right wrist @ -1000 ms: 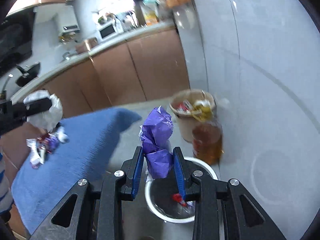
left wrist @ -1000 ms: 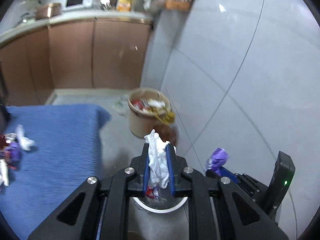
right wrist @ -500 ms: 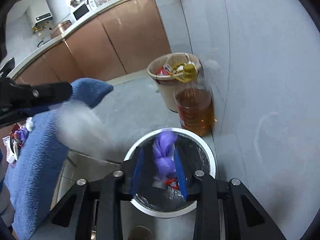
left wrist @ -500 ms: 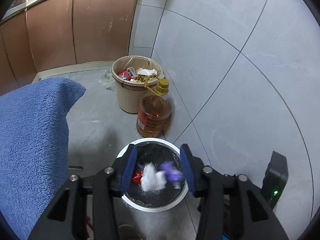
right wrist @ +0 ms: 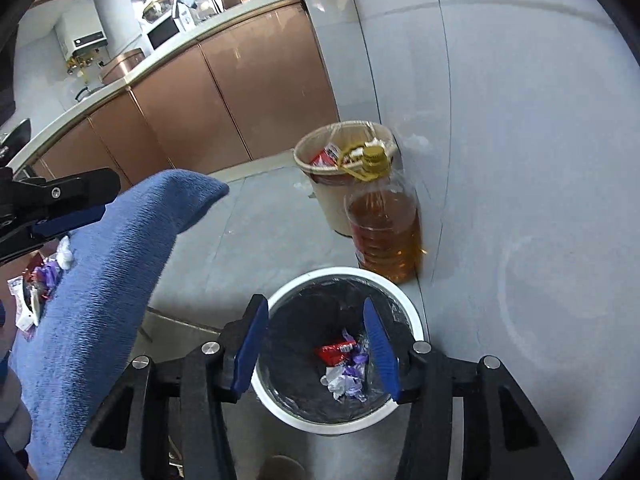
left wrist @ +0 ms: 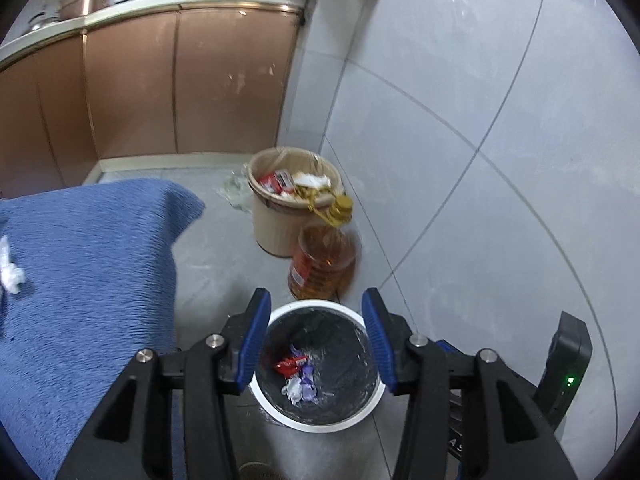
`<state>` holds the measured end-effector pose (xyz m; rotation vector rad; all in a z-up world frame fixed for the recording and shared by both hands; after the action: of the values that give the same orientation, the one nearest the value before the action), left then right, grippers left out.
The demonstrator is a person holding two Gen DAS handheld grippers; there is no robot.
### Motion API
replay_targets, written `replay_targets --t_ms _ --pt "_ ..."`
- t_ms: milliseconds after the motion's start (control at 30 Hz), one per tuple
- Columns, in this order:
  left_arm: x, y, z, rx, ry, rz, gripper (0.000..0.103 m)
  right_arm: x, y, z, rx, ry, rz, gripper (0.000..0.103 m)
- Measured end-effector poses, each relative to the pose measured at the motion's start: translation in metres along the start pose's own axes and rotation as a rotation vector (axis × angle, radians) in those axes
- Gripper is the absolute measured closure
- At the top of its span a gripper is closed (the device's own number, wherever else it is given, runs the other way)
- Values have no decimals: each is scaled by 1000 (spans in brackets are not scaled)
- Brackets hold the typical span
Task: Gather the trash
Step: 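Move both tools back to the towel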
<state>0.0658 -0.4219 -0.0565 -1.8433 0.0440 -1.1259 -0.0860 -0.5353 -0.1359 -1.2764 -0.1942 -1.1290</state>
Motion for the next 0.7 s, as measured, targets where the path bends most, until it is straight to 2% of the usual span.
replay_targets --t_ms 133,333,700 --pt "0 -27 9 25 -14 -47 58 3 -15 12 8 -20 -28 54" --pt "-7 -64 30 45 -33 -60 58 8 -41 36 27 -68 -66 53" --pt "-29 -118 115 127 -133 -111 57 21 -70 98 99 -174 -118 53"
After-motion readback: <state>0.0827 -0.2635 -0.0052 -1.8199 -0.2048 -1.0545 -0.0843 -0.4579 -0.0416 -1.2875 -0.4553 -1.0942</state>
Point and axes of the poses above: each gripper's, at about its wrist camera, not at the fingertips, and y roughly the way its jaws point, z to its left, x to its top, the point moved 1 cm from there along y, roughly the way its jaws point, and after that the axes turned 8 degrees about x, right-handed, at the moved point
